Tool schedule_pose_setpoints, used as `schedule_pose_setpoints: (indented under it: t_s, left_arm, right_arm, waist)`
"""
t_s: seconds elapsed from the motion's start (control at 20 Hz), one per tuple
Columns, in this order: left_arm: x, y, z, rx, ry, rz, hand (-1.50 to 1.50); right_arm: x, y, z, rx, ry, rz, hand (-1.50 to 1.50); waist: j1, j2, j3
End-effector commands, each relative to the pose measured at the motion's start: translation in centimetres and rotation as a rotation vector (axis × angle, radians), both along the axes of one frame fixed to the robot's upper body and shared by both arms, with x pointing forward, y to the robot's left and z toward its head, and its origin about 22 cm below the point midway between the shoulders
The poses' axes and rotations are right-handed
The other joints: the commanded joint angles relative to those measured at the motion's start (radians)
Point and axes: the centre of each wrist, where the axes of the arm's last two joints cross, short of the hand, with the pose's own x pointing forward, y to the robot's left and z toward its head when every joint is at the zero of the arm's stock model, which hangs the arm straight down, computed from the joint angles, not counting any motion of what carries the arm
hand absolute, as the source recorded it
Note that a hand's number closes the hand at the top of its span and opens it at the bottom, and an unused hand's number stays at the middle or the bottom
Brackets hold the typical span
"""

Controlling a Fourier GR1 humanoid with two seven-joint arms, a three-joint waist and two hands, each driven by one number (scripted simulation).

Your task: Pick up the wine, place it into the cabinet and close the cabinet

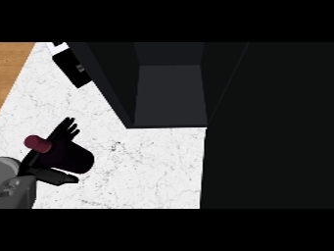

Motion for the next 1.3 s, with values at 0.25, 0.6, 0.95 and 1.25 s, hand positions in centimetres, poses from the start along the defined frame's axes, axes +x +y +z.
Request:
schedule_pose_setpoints:
  t_s: [0.25, 0.6, 0.95, 1.25]
  left_arm:
    - [-0.3, -2.0, -1.5, -0.21, -0.047, -0.066, -1.5]
    - [-1.1, -1.1, -1.7, -0.235, -0.028, -0.089, 1.5]
    - [-0.2, -1.4, -1.2, -0.226, -0.024, -0.141, 1.5]
    - [-1.8, -2.9, -2.9, -0.215, -0.053, -0.106, 1.5]
  right_arm:
    - [0.1, -0.2, -0.4, -0.014, 0.007, -0.021, -1.5]
    - [-0.1, -0.3, 1.0, 0.004, -0.013, -0.004, -1.5]
    - [0.1, 0.2, -0.3, -0.016, 0.007, 0.004, -1.5]
    - [0.1, 0.2, 0.7, -0.003, -0.012, -0.013, -1.5]
  waist:
    - [-0.003, 0.002, -0.001]
    - [0.001, 0.001, -0.001]
    - [-0.004, 0.002, -0.001]
    - [-0.006, 0.004, -0.002]
